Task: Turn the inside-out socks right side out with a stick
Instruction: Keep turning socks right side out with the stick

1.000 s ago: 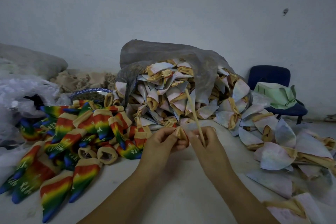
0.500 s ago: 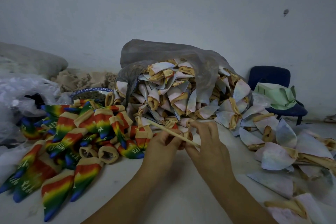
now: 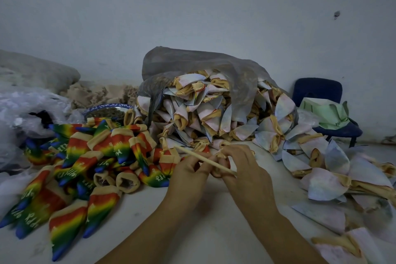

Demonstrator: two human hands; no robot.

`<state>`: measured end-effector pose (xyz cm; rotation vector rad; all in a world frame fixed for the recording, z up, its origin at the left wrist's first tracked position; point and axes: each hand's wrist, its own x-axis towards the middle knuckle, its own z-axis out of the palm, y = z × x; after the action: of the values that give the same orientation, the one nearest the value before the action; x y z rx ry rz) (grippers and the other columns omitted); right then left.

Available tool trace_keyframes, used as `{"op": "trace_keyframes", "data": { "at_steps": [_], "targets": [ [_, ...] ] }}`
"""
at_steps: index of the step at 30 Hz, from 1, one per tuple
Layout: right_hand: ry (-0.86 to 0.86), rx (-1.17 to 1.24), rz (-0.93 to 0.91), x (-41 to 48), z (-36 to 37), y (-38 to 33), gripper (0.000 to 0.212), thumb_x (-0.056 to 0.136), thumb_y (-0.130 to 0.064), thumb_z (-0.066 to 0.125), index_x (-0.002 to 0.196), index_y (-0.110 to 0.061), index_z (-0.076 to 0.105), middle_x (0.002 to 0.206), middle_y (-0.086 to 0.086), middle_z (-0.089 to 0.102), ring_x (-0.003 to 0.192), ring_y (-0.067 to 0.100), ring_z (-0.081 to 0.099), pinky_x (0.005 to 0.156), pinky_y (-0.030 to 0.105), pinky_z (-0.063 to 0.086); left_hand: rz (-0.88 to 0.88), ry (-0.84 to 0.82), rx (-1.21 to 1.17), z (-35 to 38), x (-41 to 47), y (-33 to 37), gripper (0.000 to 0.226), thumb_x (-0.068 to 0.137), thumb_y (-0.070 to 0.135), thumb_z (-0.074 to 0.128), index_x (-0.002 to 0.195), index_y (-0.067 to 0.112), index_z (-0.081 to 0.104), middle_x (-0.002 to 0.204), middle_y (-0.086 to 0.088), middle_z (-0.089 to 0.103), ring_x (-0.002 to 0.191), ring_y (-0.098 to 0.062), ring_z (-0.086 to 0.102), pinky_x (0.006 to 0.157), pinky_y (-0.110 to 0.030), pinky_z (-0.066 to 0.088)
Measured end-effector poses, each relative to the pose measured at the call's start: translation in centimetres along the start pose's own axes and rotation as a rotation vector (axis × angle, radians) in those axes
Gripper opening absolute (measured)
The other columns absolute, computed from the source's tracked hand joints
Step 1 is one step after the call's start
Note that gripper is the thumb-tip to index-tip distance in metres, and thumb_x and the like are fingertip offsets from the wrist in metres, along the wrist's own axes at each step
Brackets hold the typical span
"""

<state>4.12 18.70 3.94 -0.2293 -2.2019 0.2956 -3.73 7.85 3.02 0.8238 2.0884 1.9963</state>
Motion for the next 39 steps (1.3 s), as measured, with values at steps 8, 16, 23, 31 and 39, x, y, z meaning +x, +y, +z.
{"op": "trace_keyframes", "data": {
  "at_steps": [8, 16, 23, 31, 39],
  "targets": [
    [-0.208, 0.776, 0.571, 0.21, -0.61, 0.43, 0.006, 0.090, -0.027, 0.062, 0.085, -0.031, 0.063, 0.069, -0.012, 0.066, 0.049, -0.004, 0.052, 0.045, 0.010, 0.038, 0.108, 0.012, 0.191, -0.15, -0.06, -0.30, 0.020, 0.100, 0.031, 0.052, 0.084, 0.038, 0.062, 0.087, 0.030, 0.062, 0.082, 0.007, 0.058, 0.066, -0.007, 0.043],
    [-0.293, 0.650, 0.459, -0.03, -0.41, -0.10, 0.014, 0.087, -0.036, 0.062, 0.089, -0.046, 0.053, 0.063, -0.022, 0.058, 0.045, 0.000, 0.043, 0.041, 0.009, 0.032, 0.150, 0.031, 0.217, 0.05, -0.28, -0.29, 0.017, 0.099, 0.031, 0.053, 0.088, 0.038, 0.064, 0.085, 0.017, 0.066, 0.081, -0.002, 0.061, 0.069, -0.022, 0.052],
    [-0.220, 0.424, 0.397, -0.28, -0.05, 0.22, 0.012, 0.089, -0.035, 0.055, 0.078, -0.039, 0.052, 0.065, -0.018, 0.059, 0.053, -0.003, 0.050, 0.049, 0.011, 0.037, 0.208, -0.019, 0.307, 0.12, -0.38, -0.34, 0.013, 0.098, 0.029, 0.056, 0.088, 0.033, 0.064, 0.081, 0.013, 0.063, 0.077, -0.005, 0.060, 0.068, -0.024, 0.052],
    [-0.225, 0.732, 0.657, 0.09, -0.70, 0.55, 0.028, 0.087, -0.024, 0.057, 0.061, -0.031, 0.065, 0.049, -0.015, 0.055, 0.042, -0.002, 0.047, 0.041, 0.012, 0.036, 0.277, -0.043, 0.360, -0.08, -0.29, -0.32, 0.015, 0.098, 0.026, 0.057, 0.087, 0.037, 0.058, 0.085, 0.015, 0.058, 0.082, 0.001, 0.056, 0.067, -0.012, 0.044],
    [-0.224, 0.724, 0.598, -0.04, -0.86, 0.19, 0.026, 0.093, -0.023, 0.056, 0.067, -0.024, 0.059, 0.047, -0.018, 0.054, 0.040, -0.004, 0.048, 0.039, 0.008, 0.034, 0.652, 0.050, 0.612, -0.40, -0.19, 0.11, 0.024, 0.096, 0.023, 0.054, 0.109, 0.015, 0.073, 0.108, 0.000, 0.066, 0.093, -0.011, 0.062, 0.070, -0.026, 0.053]
  ]
}}
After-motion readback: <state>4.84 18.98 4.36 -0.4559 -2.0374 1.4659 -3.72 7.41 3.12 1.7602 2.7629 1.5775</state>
